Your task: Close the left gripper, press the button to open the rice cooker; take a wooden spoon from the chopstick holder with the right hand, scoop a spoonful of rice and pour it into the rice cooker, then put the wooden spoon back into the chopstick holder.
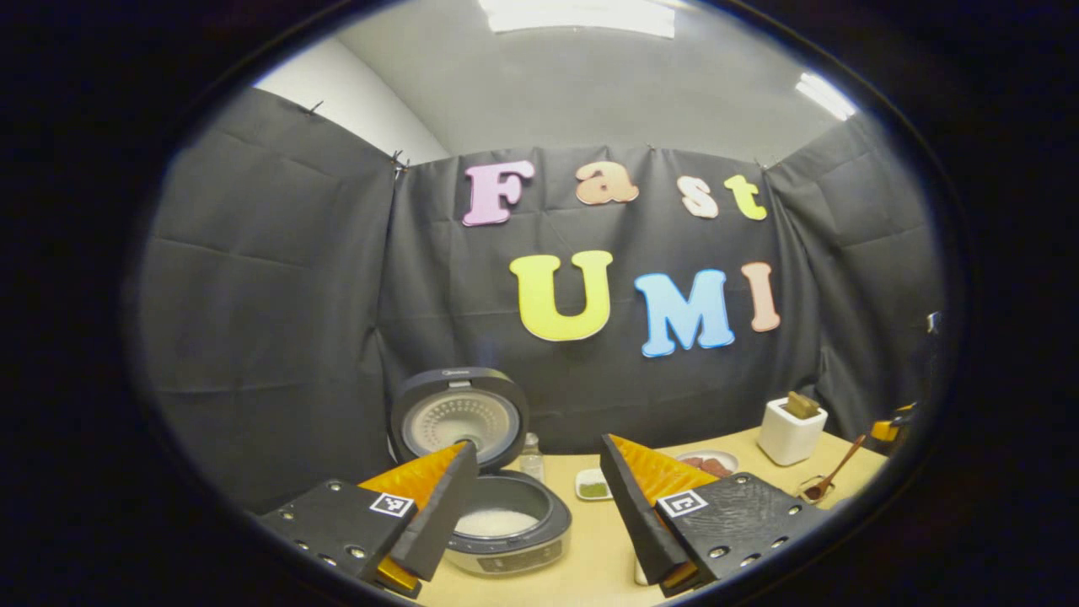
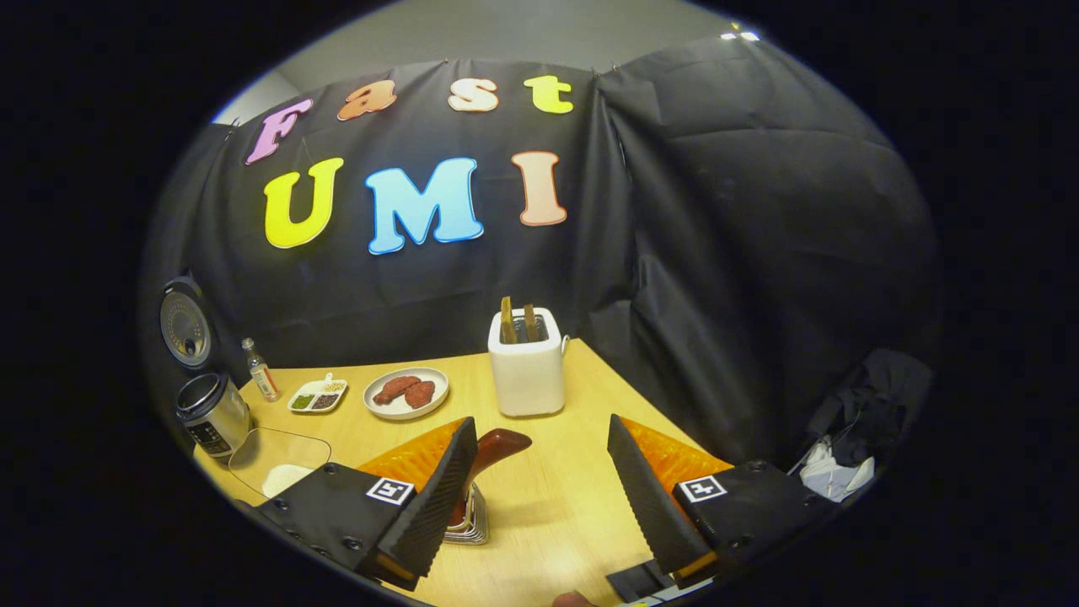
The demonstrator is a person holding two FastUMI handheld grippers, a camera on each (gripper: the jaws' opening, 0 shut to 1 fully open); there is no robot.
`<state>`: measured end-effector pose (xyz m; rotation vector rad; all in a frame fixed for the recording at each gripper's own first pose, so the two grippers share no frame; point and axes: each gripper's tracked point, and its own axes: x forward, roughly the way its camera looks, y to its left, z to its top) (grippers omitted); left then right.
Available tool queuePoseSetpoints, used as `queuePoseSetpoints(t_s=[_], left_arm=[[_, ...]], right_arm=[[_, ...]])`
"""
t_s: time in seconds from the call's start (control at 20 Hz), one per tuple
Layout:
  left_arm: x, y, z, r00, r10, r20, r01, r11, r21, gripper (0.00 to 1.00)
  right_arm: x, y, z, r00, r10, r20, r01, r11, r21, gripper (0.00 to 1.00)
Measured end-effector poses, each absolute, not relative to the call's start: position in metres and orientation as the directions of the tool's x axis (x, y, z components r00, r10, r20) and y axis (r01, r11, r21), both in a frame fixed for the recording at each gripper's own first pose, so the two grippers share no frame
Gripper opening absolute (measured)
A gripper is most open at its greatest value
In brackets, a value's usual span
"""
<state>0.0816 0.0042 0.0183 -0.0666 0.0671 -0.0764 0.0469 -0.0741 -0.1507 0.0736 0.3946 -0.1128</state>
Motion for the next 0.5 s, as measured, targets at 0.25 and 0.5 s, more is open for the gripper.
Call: queuePoseSetpoints(t_s=[0.25,0.5], left_arm=[[0.141,0.055,0.042,0.999,-0.001,-0.033,0.000,0.999,-0.032,0.86],[0.203,0.091,0.059,0.999,0.036,-0.027,-0.036,0.999,-0.027,0.86]], right_arm=[[0.021,-0.075,-0.126,0.928,-0.140,-0.347,0.162,0.986,0.037,0.98],[0.002,-0.072,-0.114,0.923,-0.199,-0.329,0.224,0.974,0.037,0.98]])
